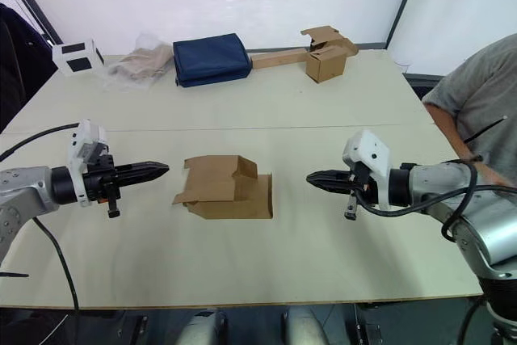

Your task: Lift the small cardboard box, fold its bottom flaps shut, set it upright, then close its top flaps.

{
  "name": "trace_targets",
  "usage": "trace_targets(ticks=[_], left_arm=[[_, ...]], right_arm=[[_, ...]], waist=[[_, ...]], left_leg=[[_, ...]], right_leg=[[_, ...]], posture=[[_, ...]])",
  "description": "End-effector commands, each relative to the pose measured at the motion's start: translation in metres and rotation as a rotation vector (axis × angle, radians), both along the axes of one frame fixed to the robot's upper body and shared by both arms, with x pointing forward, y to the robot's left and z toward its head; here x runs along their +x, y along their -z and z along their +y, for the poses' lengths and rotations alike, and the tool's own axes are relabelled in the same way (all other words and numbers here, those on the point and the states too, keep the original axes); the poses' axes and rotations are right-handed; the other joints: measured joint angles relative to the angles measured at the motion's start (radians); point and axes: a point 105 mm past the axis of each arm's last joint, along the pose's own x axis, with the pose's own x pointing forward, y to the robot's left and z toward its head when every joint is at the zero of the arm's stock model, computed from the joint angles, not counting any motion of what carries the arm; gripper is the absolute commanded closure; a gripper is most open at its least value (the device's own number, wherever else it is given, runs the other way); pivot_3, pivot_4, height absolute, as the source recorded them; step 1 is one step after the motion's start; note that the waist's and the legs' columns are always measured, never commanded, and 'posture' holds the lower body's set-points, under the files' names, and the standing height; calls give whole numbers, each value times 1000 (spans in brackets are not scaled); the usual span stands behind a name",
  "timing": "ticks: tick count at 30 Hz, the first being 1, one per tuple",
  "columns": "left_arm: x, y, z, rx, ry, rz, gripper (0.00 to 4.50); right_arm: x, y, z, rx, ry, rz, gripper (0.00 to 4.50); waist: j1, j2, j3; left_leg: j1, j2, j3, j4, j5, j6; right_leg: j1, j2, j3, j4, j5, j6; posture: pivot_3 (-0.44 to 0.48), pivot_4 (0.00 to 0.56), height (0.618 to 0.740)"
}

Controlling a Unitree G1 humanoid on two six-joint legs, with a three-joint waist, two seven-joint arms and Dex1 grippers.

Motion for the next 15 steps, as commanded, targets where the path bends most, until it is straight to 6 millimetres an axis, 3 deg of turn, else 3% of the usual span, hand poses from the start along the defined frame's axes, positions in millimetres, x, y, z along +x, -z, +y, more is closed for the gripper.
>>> trace_targets(ticks=[1,4,8,15], left_arm=[[-3,-16,3,-8,-2,-48,4464],[-2,-25,7,-46,-28,-60,4464],[-15,-19,-2,-5,4,-36,4464],[-21,-13,10,67,10,-11,4464]], right_arm=[[-3,-13,7,4,-36,-54,4500],[-2,-15,11,16,-49,-62,4500],[-3,-11,11,29,-55,-36,4500],[-3,-13,17,47,-51,-38,4500]], waist=[[0,0,0],[-1,0,0],[-1,0,0],[0,0,0]], left_leg=[[0,0,0,0,0,0],[0,0,0,0,0,0],[0,0,0,0,0,0],[0,0,0,0,0,0]], right_leg=[[0,0,0,0,0,0],[0,0,0,0,0,0],[0,0,0,0,0,0],[0,0,0,0,0,0]], posture=[[0,150,740],[0,150,740],[0,150,740],[0,150,740]])
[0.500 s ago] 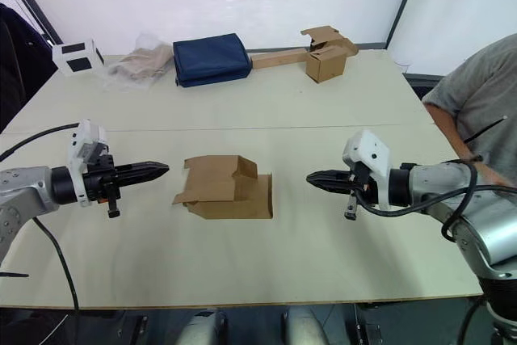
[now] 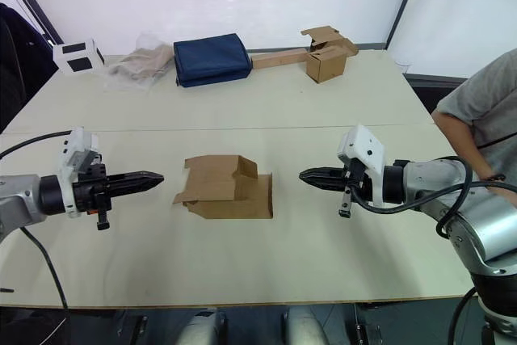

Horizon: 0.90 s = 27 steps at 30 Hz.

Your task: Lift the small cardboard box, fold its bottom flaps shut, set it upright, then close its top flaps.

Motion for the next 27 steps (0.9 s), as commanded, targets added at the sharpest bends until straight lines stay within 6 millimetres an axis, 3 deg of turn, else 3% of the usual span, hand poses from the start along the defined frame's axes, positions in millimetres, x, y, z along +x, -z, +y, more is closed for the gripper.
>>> trace_targets(ticks=[1,10,17,20,24,27], left_arm=[[-1,-13,8,47,1,-54,4464],[0,-5,9,90,24,-25,4464],[22,4,10,36,-11,44,4464],[33,11,11,-56,-39,177,3849],[33,12,10,-139,-22,282,2349],[24,17,9,-282,-1,496,1330]], right_arm=[[-3,-10,10,27,-30,-38,4500],[-4,-13,16,36,-42,-45,4500],[-5,-14,18,37,-29,-62,4500],[-2,-14,21,42,-27,-78,4500],[0,-14,20,32,-16,-98,4500],[-2,-14,20,46,2,-104,4500]], waist=[[0,0,0],[0,0,0],[1,0,0],[0,0,0],[-4,0,0],[-3,0,0]], left_leg=[[0,0,0,0,0,0],[0,0,0,0,0,0],[0,0,0,0,0,0],[-1,0,0,0,0,0],[-1,0,0,0,0,0],[-2,0,0,0,0,0]], right_leg=[[0,0,0,0,0,0],[0,0,0,0,0,0],[0,0,0,0,0,0],[0,0,0,0,0,0],[-1,0,0,0,0,0],[-2,0,0,0,0,0]], posture=[[0,150,740],[0,150,740],[0,150,740],[0,150,740],[0,150,740],[0,150,740]])
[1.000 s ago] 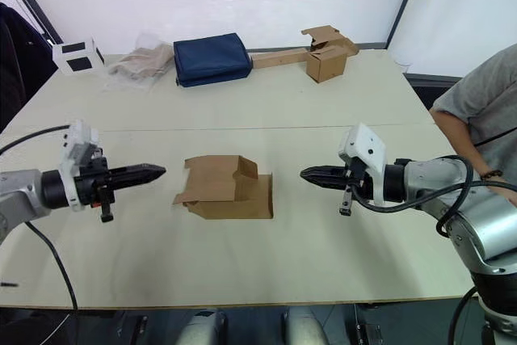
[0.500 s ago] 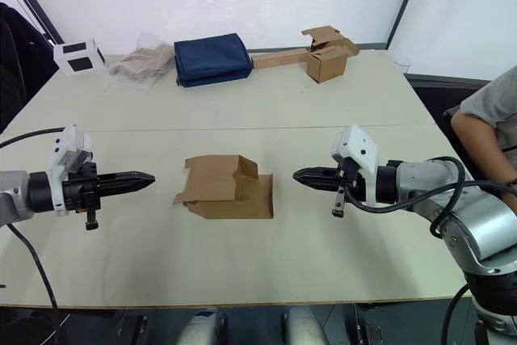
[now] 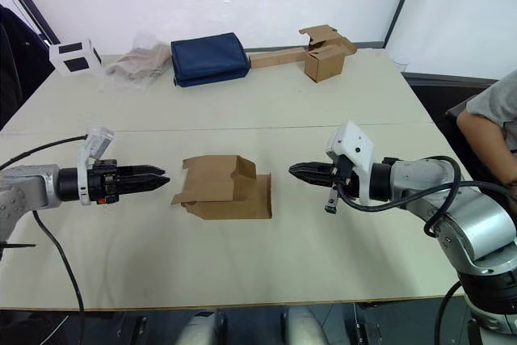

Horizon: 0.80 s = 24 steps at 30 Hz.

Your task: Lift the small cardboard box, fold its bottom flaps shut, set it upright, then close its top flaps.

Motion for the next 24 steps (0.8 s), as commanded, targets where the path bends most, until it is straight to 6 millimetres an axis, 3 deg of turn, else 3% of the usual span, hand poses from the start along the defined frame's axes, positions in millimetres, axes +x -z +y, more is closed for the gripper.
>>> trace_targets(ticks=[1,3,4,13,24], left_arm=[[-11,-1,-3,-188,26,230,898],[-11,2,-5,-251,19,300,116],[-11,3,-6,-278,14,329,53],[4,17,-13,-415,-50,461,53],[32,20,-45,-477,-15,466,53]], right_arm=[[-6,-8,5,17,-4,-59,4500],[-8,-6,6,17,3,-60,4500],[-9,-5,7,20,5,-60,4500],[-13,-5,6,24,32,-57,4500],[-13,-10,5,19,53,-68,4500]], waist=[[1,0,0],[1,0,0],[1,0,0],[5,0,0],[4,-1,-1]], left_leg=[[0,0,0,0,0,0],[0,0,0,1,0,0],[0,0,0,1,0,0],[0,0,-1,2,0,0],[0,-1,-1,2,1,-1]], right_leg=[[0,0,0,1,0,0],[0,0,0,1,0,0],[0,0,0,2,0,0],[0,0,0,2,0,0],[0,-1,-1,2,0,0]], posture=[[0,150,740],[0,150,740],[0,150,740],[0,150,740],[0,150,740]])
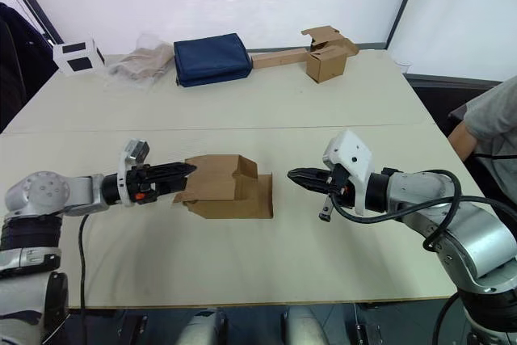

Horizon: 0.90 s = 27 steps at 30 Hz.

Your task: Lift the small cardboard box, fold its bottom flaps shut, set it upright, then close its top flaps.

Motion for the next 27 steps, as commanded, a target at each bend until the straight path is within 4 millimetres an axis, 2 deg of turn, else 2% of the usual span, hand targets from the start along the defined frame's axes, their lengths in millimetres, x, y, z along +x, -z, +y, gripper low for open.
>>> trace_targets(ticks=[1,4,9,22,25,27], left_arm=[[6,-8,-7,-19,17,-35,53],[7,-7,-10,-19,24,-37,53],[11,-6,-24,-26,81,-39,53],[10,-5,-29,-22,134,-28,53],[9,-4,-27,-19,133,-26,820],[9,-5,-25,-19,130,-27,1680]], right_arm=[[-5,-16,1,-6,-7,-72,4500],[-6,-17,1,-6,-6,-73,4500],[-9,-18,-3,-18,23,-76,4500],[-14,-16,-5,-27,50,-68,4500],[-14,-17,-5,-24,51,-68,4500],[-14,-17,-5,-26,51,-68,4500]], waist=[[0,0,0],[-1,0,0],[3,0,0],[-1,0,0],[-1,0,0],[-1,0,0]], left_leg=[[0,0,0,0,0,0],[0,0,0,0,0,0],[0,0,0,0,0,0],[0,0,0,0,0,0],[0,0,0,0,0,0],[0,0,0,0,0,0]], right_leg=[[0,0,0,0,0,0],[0,0,0,0,0,0],[0,0,0,0,0,0],[0,0,0,0,0,0],[0,0,0,0,0,0],[0,0,0,0,0,0]], posture=[[0,150,740],[0,150,740],[0,150,740],[0,150,740],[0,150,740],[0,150,740]])
